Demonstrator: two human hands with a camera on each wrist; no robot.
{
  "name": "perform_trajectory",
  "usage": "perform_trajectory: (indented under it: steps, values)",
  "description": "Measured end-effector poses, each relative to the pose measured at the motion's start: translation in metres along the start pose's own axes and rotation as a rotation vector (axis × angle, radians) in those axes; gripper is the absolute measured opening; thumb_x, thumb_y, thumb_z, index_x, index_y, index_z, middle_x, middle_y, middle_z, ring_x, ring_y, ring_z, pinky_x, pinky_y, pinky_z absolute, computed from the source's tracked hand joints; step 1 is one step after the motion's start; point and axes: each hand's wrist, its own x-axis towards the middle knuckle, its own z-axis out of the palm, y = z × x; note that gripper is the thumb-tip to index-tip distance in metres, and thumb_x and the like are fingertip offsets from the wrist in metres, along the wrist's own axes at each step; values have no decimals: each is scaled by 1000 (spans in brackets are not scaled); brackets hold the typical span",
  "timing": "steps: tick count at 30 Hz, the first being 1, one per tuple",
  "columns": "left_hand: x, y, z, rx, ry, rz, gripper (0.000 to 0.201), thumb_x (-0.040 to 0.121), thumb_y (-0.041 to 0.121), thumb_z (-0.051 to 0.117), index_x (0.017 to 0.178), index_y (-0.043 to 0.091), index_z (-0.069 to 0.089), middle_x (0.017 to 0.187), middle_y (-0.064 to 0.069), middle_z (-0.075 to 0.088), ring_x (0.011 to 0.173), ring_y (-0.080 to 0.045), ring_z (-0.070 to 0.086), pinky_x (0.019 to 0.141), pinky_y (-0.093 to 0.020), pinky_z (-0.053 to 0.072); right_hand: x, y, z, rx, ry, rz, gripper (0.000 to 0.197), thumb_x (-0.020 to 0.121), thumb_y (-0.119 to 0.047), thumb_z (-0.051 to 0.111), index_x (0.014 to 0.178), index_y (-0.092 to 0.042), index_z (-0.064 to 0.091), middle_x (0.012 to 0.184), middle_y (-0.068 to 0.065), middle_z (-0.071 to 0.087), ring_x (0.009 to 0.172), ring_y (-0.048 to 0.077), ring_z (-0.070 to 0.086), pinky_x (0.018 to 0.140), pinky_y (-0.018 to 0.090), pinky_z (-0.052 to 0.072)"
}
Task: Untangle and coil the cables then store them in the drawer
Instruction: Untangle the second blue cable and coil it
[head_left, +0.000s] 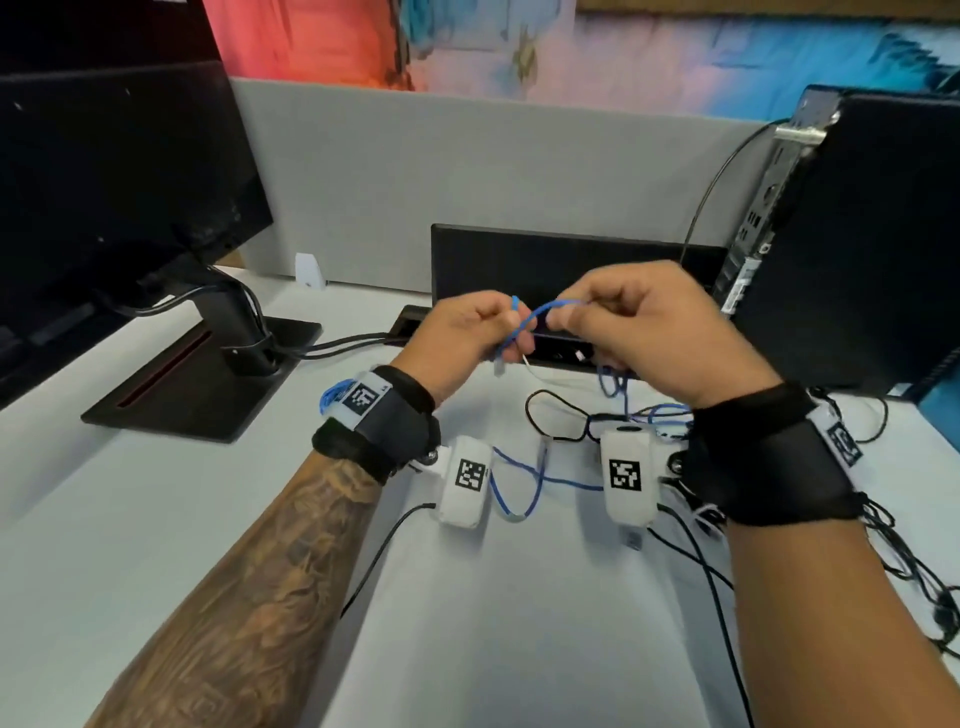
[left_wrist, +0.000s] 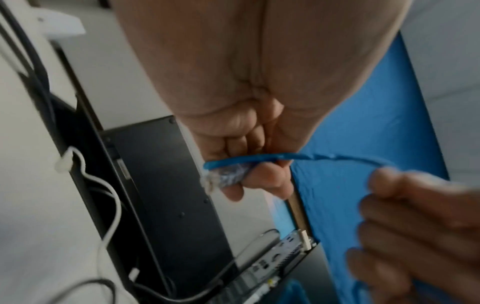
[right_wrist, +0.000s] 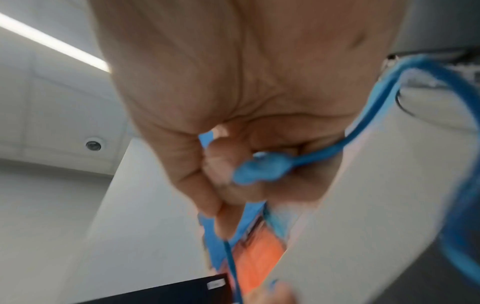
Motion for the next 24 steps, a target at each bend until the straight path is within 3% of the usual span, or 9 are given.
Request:
perform_trajectory:
  steps: [3, 5, 7, 9, 12, 14, 18, 21, 24]
  values:
    - [5, 12, 7, -72, -154, -72, 27, 89, 19, 43, 83, 4, 63, 60, -4, 47, 55, -17, 38, 66, -33, 41, 13, 14, -6, -59, 266, -86, 11, 94, -19, 70, 85, -21, 76, 73, 4, 69, 66, 9, 54, 65, 26, 45]
    - [6, 20, 10, -158, -240, -98, 25, 85, 20, 41, 80, 6, 62, 59, -2, 40, 54, -16, 31, 64, -31, 43, 20, 24, -6, -7, 376, -105, 10, 95, -18, 69, 89, -23, 75, 80, 4, 72, 73, 5, 57, 70, 18, 46]
    - [9, 27, 8, -350, -289, -113, 25, 89, 16, 38, 81, 6, 60, 60, 0, 37, 54, -14, 32, 64, -29, 44, 26, 34, -2, 26, 396, -89, 10, 96, -19, 67, 90, -23, 73, 83, 2, 72, 75, 5, 58, 73, 16, 46]
    - [16, 30, 2, -553, -288, -112, 26, 94, 13, 36, 86, 6, 59, 62, 2, 38, 54, -11, 35, 66, -29, 45, 29, 46, 5, 15, 303, -44, 16, 99, -21, 63, 87, -19, 72, 79, 3, 71, 73, 10, 60, 74, 23, 49]
    - [27, 27, -5, -812, -155, -113, 24, 101, 14, 35, 98, 5, 58, 67, 3, 46, 56, -7, 44, 71, -27, 51, 28, 60, 23, 85, 87, 95, 24, 104, -24, 55, 90, -9, 69, 60, 2, 57, 55, 11, 50, 60, 23, 43]
    - [35, 20, -8, -968, 20, -124, 24, 104, 13, 36, 101, 3, 58, 70, 2, 54, 57, -6, 53, 74, -29, 57, 26, 64, 33, 179, 53, 192, 29, 105, -29, 53, 97, -7, 69, 60, 0, 46, 52, 7, 41, 52, 21, 36]
    - [40, 8, -18, -1228, 375, -122, 19, 103, 5, 44, 94, -1, 59, 71, -9, 70, 59, -13, 69, 74, -38, 61, 27, 63, 40, 165, 13, 291, 23, 101, -35, 57, 100, -12, 62, 66, -7, 51, 48, 0, 40, 51, 19, 34]
    - [41, 6, -20, -1254, 443, -108, 18, 103, 4, 44, 92, 1, 58, 75, -12, 73, 64, -16, 73, 77, -40, 54, 29, 61, 45, 38, -68, 306, 25, 101, -36, 55, 94, -15, 65, 67, -7, 55, 49, 0, 42, 54, 21, 36]
    - [44, 7, -20, -1172, 483, -65, 18, 104, 7, 44, 94, 3, 59, 77, -9, 75, 69, -14, 74, 79, -37, 54, 31, 57, 49, 63, -22, 333, 38, 104, -37, 51, 88, -10, 71, 61, -8, 53, 50, 4, 40, 54, 21, 34]
